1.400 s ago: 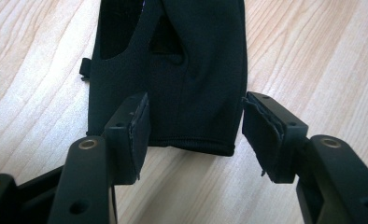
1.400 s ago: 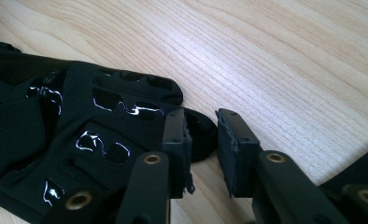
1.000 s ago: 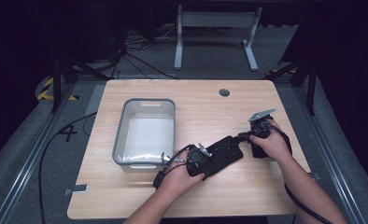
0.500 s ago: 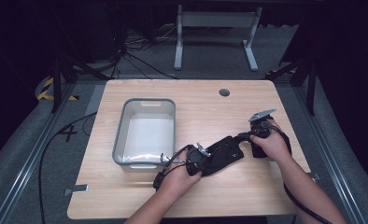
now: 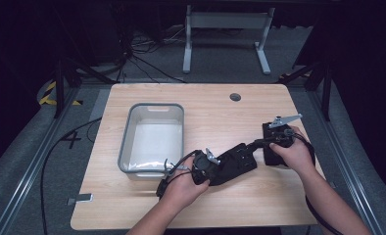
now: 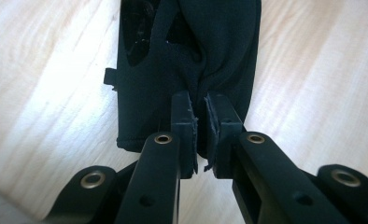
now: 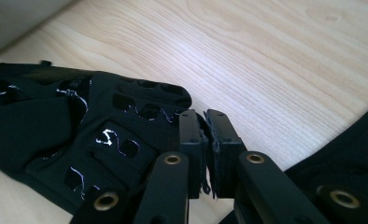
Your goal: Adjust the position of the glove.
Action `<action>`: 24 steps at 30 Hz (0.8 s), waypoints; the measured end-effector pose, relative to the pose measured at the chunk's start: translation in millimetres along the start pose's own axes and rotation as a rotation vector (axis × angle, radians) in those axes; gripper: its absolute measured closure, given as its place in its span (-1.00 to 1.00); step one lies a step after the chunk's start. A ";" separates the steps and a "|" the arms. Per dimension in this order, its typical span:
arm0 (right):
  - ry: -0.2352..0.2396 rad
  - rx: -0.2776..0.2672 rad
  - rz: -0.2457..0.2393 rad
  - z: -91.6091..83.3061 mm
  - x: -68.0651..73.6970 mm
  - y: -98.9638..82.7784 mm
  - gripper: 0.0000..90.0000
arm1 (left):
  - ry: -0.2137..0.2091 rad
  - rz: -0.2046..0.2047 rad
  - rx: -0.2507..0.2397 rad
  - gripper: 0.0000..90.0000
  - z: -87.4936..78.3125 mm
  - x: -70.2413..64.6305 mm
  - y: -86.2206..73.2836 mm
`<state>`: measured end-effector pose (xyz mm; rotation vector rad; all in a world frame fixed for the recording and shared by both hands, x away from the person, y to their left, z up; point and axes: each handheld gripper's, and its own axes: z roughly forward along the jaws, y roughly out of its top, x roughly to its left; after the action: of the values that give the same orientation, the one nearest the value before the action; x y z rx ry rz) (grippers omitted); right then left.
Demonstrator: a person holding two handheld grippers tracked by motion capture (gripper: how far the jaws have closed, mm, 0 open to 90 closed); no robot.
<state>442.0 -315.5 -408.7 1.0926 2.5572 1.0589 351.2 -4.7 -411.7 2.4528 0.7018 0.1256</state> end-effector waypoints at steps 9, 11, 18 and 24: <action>0.055 -0.078 0.049 -49.1 44.8 -27.2 0.91 | 0.011 0.106 0.043 0.83 -28.3 -12.7 -12.0; 0.056 -0.082 0.054 -50.9 50.4 -31.5 0.91 | 0.004 0.123 0.071 0.83 -28.7 -16.2 -14.5; 0.039 -0.026 0.067 -47.8 74.4 -57.7 0.91 | -0.032 0.180 0.154 0.81 -18.6 -17.2 -20.0; 0.044 0.024 0.095 -46.8 79.9 -73.0 0.99 | -0.056 0.166 0.188 0.76 -14.8 -11.6 -22.6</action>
<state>324.3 -321.4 -413.7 1.2208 2.5818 1.0880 327.4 12.6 -411.3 2.6825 0.5045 0.0564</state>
